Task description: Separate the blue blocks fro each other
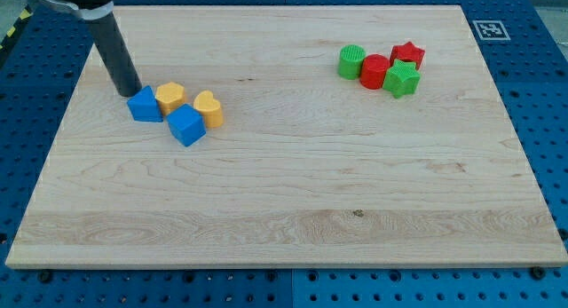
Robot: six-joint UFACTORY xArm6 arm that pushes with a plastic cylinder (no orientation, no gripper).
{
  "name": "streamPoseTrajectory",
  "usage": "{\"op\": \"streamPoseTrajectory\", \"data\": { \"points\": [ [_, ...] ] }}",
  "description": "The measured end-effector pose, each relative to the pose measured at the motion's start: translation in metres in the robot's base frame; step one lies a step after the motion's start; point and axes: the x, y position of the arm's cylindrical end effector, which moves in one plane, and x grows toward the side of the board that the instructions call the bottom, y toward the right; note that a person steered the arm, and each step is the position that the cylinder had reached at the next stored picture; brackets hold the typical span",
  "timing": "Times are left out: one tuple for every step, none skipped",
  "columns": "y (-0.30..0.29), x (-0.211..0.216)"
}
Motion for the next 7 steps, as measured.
{"op": "streamPoseTrajectory", "data": {
  "points": [
    [0.029,0.017],
    [0.060,0.043],
    [0.074,0.060],
    [0.075,0.060],
    [0.097,0.071],
    [0.075,0.071],
    [0.016,0.066]
  ]
}}
